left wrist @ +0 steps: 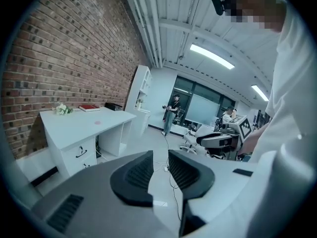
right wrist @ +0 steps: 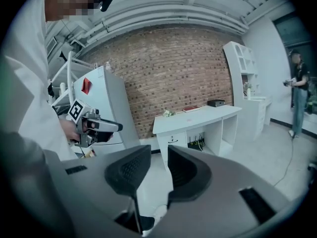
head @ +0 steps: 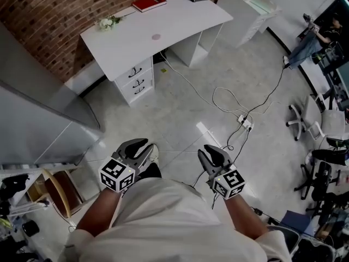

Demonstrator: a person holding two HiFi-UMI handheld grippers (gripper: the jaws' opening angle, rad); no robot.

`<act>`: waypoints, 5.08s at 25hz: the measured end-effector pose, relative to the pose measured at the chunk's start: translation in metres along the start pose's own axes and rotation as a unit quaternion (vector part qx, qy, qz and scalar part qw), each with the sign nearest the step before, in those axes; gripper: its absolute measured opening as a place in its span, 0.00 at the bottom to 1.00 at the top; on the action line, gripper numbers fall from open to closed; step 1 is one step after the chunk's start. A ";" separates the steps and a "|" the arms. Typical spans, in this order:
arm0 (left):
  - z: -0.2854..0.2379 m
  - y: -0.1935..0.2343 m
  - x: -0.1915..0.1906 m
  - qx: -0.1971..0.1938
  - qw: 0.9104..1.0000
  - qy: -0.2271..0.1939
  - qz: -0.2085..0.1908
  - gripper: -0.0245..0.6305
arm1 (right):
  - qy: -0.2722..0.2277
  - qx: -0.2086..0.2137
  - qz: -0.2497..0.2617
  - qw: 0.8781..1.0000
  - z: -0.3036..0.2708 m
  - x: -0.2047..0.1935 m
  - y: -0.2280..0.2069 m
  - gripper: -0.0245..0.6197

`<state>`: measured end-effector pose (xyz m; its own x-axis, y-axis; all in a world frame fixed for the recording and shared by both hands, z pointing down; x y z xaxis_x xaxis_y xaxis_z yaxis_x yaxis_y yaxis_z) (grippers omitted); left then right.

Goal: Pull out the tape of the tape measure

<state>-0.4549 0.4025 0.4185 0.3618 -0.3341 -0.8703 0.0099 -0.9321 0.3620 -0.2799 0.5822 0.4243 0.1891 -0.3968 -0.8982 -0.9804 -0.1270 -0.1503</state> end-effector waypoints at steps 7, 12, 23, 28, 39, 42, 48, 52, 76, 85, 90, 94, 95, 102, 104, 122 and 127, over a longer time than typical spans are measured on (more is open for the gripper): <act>-0.023 0.078 0.047 -0.020 1.000 -0.003 -0.013 0.19 | 0.004 -0.018 0.003 1.000 -0.072 0.044 -0.023 0.19; -0.037 0.122 0.058 -0.029 1.000 0.003 -0.009 0.19 | 0.006 -0.023 0.006 1.000 -0.111 0.064 -0.034 0.19; -0.070 0.170 0.079 -0.024 1.000 0.000 0.011 0.18 | 0.008 -0.012 0.006 1.000 -0.166 0.091 -0.069 0.19; -0.097 0.198 0.098 0.011 1.000 -0.008 0.017 0.18 | 0.007 0.016 0.009 1.000 -0.207 0.106 -0.115 0.19; -0.196 0.247 0.166 0.092 0.995 -0.022 0.039 0.18 | 0.020 0.118 0.062 0.991 -0.301 0.166 -0.237 0.19; -0.221 0.255 0.175 0.112 0.993 -0.020 0.042 0.18 | 0.021 0.141 0.065 0.988 -0.323 0.173 -0.264 0.19; -0.256 0.268 0.193 0.153 0.986 -0.038 0.056 0.18 | 0.033 0.186 0.080 0.979 -0.362 0.180 -0.301 0.19; -0.263 0.280 0.199 0.161 0.984 -0.040 0.064 0.18 | 0.042 0.201 0.091 0.974 -0.387 0.187 -0.309 0.19; -0.246 0.400 0.229 0.221 0.967 -0.075 0.099 0.18 | 0.140 0.337 0.283 0.887 -0.621 0.194 -0.292 0.30; -0.270 0.409 0.235 0.319 0.929 -0.109 0.153 0.18 | 0.175 0.431 0.364 0.807 -0.704 0.176 -0.302 0.33; -0.284 0.412 0.239 0.352 0.913 -0.118 0.169 0.18 | 0.188 0.470 0.393 0.768 -0.731 0.161 -0.299 0.37; -0.286 0.413 0.238 0.378 0.899 -0.127 0.180 0.18 | 0.189 0.494 0.410 0.743 -0.748 0.156 -0.290 0.38; -0.286 0.413 0.239 0.382 0.897 -0.127 0.182 0.18 | 0.189 0.498 0.414 0.738 -0.751 0.155 -0.287 0.38; -0.281 0.417 0.238 0.403 0.886 -0.129 0.192 0.18 | 0.201 0.521 0.436 0.706 -0.764 0.143 -0.275 0.41; -0.279 0.418 0.239 0.406 0.884 -0.128 0.193 0.18 | 0.200 0.524 0.438 0.703 -0.767 0.142 -0.273 0.41; -0.275 0.432 0.240 0.406 0.885 -0.121 0.195 0.18 | 0.192 0.534 0.486 0.665 -0.778 0.134 -0.266 0.38; -0.274 0.436 0.242 0.402 0.887 -0.120 0.190 0.18 | 0.192 0.528 0.485 0.670 -0.778 0.132 -0.267 0.38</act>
<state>-0.1074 -0.0465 0.4576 -0.0138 -0.5760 -0.8174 -0.7744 -0.5110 0.3731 0.0492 -0.1432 0.6669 -0.7637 -0.0584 -0.6429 -0.1059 0.9937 0.0356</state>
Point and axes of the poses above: the fingertips, and each gripper's own axes: z backward along the fingers, y to its left, x out of its top, the point moved 5 cm from there along z, backward along the fingers, and after that the axes turned 6 degrees about -x, right-handed, at the moved point
